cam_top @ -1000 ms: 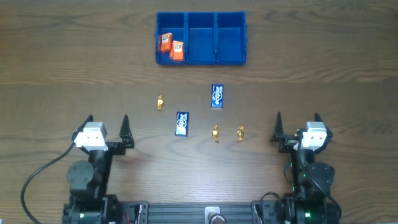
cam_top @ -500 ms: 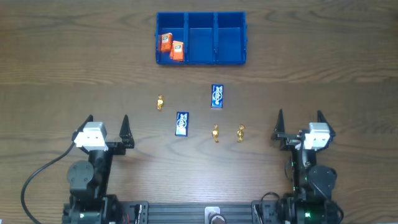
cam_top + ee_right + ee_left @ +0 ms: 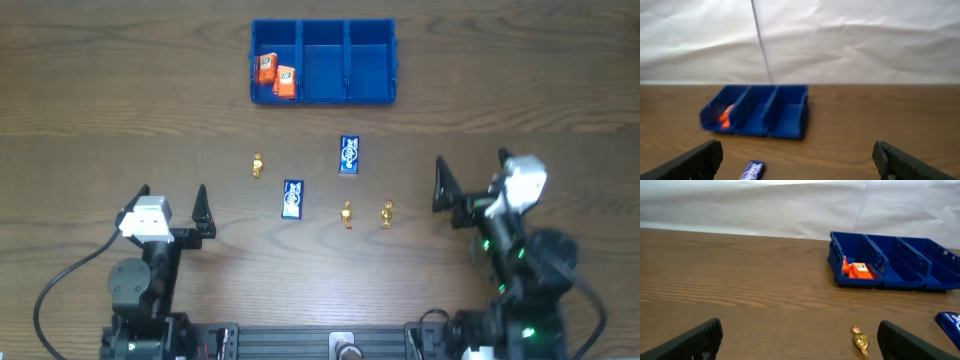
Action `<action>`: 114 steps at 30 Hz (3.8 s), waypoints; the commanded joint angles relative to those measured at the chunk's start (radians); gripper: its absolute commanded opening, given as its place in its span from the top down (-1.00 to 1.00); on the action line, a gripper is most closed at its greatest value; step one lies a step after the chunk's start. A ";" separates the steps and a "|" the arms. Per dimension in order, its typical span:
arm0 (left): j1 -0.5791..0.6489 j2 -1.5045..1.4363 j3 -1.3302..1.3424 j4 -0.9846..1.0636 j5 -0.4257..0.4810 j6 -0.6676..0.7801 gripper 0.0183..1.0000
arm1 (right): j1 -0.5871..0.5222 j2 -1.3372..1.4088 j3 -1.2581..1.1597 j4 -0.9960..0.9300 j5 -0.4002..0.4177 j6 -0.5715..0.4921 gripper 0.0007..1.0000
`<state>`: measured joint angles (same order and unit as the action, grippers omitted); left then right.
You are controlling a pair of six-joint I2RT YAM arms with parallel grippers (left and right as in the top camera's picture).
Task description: Sort Candies Into Trays
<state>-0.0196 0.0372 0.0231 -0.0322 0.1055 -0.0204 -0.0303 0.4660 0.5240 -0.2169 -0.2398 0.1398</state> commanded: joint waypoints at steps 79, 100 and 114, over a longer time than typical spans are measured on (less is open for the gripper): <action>0.006 -0.006 -0.018 -0.037 0.015 0.018 -1.00 | 0.899 1.655 0.959 -0.611 0.343 0.754 0.20; 0.006 -0.006 -0.018 -0.037 0.015 0.018 -1.00 | 0.651 1.464 1.450 -0.771 0.514 0.375 0.39; 0.006 -0.006 -0.018 -0.037 0.015 0.018 -1.00 | 0.520 1.769 1.568 -0.429 0.508 0.252 0.40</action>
<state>-0.0196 0.0364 0.0238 -0.0341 0.1059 -0.0177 0.5030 2.1738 2.0975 -0.6685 0.2817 0.4194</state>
